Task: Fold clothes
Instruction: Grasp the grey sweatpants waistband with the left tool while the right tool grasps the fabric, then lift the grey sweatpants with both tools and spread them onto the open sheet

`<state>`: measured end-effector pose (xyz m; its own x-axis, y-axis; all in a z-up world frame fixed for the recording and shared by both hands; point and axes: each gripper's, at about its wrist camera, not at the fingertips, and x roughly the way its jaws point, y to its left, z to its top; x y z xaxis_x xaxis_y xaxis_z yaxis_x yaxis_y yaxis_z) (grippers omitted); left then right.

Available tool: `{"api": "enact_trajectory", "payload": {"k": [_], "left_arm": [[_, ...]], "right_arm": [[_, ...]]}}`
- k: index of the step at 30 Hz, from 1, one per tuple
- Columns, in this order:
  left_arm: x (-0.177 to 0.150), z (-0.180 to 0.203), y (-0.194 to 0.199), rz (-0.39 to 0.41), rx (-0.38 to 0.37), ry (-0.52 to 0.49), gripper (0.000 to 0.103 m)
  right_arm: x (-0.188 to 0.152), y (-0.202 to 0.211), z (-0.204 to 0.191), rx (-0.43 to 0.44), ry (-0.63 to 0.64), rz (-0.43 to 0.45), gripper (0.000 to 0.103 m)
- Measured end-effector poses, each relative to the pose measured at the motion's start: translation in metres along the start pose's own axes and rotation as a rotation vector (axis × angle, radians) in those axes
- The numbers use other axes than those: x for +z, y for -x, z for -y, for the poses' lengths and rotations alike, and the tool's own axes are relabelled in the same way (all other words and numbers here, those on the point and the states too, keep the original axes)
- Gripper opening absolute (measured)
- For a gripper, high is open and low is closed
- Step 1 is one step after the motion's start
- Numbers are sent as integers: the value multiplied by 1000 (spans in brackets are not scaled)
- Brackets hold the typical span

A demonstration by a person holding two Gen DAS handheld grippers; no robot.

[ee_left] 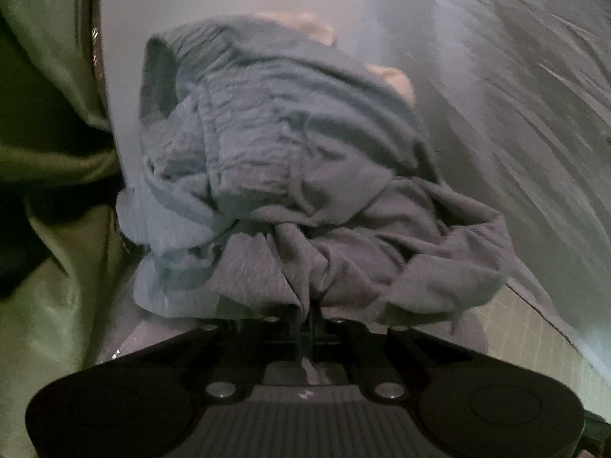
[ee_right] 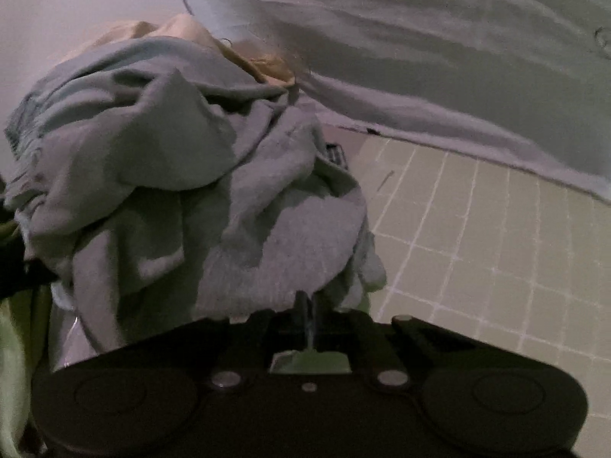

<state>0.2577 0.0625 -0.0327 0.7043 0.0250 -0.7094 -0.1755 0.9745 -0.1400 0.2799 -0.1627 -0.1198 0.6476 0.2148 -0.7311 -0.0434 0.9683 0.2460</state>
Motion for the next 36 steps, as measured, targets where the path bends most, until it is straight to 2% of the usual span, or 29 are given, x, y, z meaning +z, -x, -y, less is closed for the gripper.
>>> {"api": "enact_trajectory", "payload": {"k": [6,8,11,14,16,18,20,21,23,26,30,33,36], "left_arm": [[-4,20,42,62,-75,-48,3],[-9,26,56,73,-109,-58,2],[-20,34,72,78,-152,-54,2],[-34,45,83,67,-177,-47,2],[-41,47,87,55,-176,-49,3],[-45,45,88,37,-166,-34,6],[-45,34,86,18,-166,15,13],[-43,29,84,17,-157,31,24],[-37,18,82,37,-134,39,30],[-20,0,73,69,-80,67,45],[12,-21,50,106,-32,105,66],[38,-26,29,124,-17,89,70],[56,-26,5,110,-20,84,71]], "right_arm": [[-8,42,20,0,-71,82,1],[-13,57,20,-39,-58,122,0],[-28,83,26,-206,12,181,0],[-40,104,58,-262,-57,151,0],[-46,112,71,-248,-99,139,0],[-50,117,76,-212,-126,126,9],[-52,119,75,-215,-135,128,42],[-53,119,75,-201,-147,128,46],[-51,118,72,-170,-171,126,48],[-44,110,63,-138,-179,132,55],[-20,92,39,-88,-187,147,58],[6,77,15,-46,-190,171,66],[31,62,-7,-1,-190,190,73]]}}
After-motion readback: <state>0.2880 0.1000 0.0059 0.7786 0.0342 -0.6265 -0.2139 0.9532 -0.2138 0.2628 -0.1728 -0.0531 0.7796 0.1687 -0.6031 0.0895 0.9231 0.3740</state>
